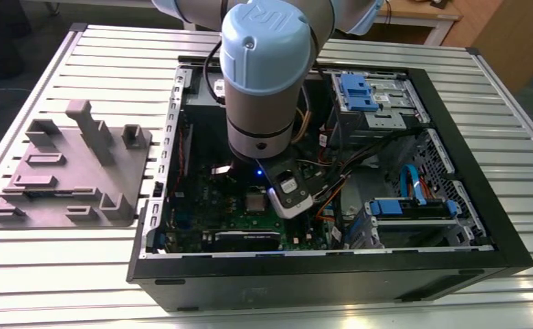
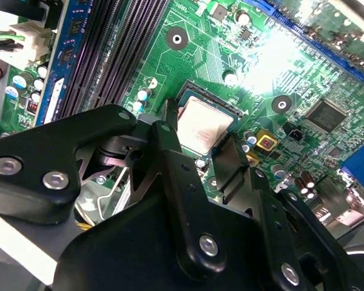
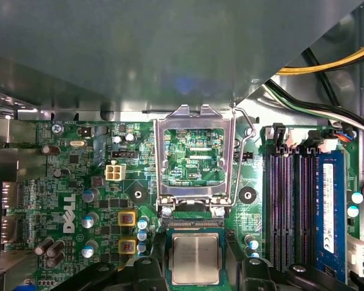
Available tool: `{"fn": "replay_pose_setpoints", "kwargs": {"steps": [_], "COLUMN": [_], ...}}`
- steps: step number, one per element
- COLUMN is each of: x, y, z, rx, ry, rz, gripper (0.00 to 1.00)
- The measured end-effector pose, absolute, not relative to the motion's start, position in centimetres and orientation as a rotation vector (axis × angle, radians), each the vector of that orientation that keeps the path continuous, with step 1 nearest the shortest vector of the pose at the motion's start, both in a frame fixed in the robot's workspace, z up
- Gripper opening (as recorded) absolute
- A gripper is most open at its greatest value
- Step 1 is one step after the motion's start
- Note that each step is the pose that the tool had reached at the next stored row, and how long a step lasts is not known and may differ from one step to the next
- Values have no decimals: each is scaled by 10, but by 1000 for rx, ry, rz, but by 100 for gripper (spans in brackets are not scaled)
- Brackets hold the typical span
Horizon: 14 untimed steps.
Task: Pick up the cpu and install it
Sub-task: 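Place the cpu into insertion slot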
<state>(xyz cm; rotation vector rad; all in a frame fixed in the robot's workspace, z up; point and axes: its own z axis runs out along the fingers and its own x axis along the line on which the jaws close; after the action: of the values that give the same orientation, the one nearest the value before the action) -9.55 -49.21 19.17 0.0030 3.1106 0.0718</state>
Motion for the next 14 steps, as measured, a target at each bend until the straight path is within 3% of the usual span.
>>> {"fn": "replay_pose_setpoints", "kwargs": {"steps": [14], "x": [-96], "y": [-492], "z": [190], "rx": [3], "ry": [3111], "rz": [72], "gripper": [47]}}
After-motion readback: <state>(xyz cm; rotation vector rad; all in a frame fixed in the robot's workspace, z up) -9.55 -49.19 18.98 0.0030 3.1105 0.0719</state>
